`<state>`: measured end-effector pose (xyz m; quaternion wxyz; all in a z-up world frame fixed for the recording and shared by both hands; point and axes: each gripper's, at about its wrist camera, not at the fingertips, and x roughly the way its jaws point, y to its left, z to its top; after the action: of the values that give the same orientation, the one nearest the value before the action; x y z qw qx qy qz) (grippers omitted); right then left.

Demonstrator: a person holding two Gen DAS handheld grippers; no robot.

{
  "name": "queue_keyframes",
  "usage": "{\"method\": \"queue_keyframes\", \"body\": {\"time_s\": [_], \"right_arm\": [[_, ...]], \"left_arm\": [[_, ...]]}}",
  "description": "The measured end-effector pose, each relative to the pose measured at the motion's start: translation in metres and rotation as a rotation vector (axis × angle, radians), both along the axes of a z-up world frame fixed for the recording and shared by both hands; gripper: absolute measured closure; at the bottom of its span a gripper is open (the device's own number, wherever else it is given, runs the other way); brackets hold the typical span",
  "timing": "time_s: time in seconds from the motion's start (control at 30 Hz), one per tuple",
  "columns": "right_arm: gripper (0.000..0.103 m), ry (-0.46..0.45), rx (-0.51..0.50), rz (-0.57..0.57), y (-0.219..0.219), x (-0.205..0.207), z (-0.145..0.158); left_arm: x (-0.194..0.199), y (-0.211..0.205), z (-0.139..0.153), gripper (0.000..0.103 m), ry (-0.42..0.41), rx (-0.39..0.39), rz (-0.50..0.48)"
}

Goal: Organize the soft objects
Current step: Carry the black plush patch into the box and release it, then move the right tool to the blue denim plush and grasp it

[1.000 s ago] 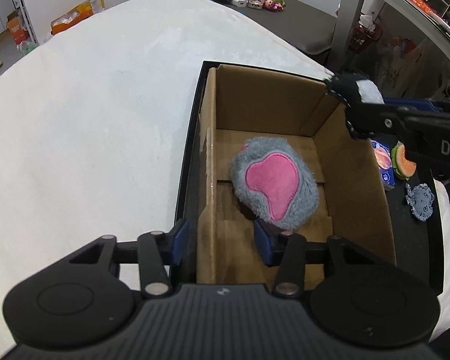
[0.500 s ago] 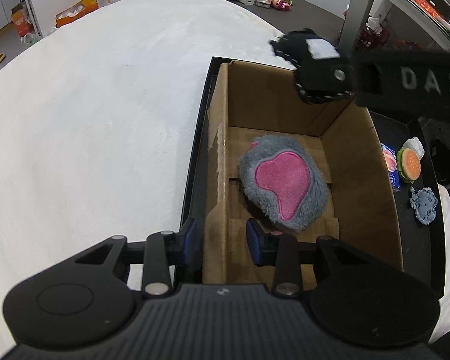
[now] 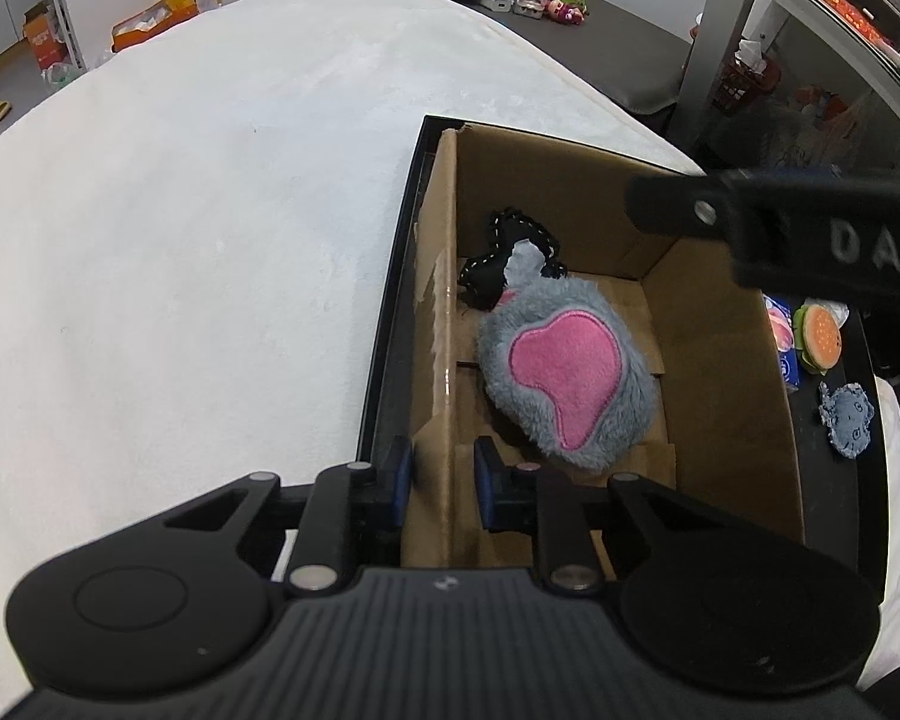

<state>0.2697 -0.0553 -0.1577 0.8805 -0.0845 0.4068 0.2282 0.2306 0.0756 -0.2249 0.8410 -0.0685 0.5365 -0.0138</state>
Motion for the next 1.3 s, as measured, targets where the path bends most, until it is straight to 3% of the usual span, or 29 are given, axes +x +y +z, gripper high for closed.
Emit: {"method": "queue_keyframes", "body": {"time_s": [0.57, 0.7, 0.9, 1.3], "right_arm": [[0.039, 0.042, -0.011, -0.155, -0.080, -0.023, -0.014], [0.037, 0.052, -0.014, -0.194, -0.101, -0.029, -0.020], [0.033, 0.065, -0.023, -0.276, -0.132, -0.038, -0.029], [0.034, 0.081, -0.039, -0.366, -0.181, -0.048, -0.056]], "left_arm": [[0.001, -0.023, 0.007, 0.077, 0.000, 0.110, -0.008], [0.005, -0.028, 0.006, 0.068, 0.006, 0.116, 0.003], [0.006, -0.040, 0.007, 0.035, 0.007, 0.163, -0.009], [0.013, -0.054, 0.008, 0.022, -0.001, 0.206, -0.006]]}}
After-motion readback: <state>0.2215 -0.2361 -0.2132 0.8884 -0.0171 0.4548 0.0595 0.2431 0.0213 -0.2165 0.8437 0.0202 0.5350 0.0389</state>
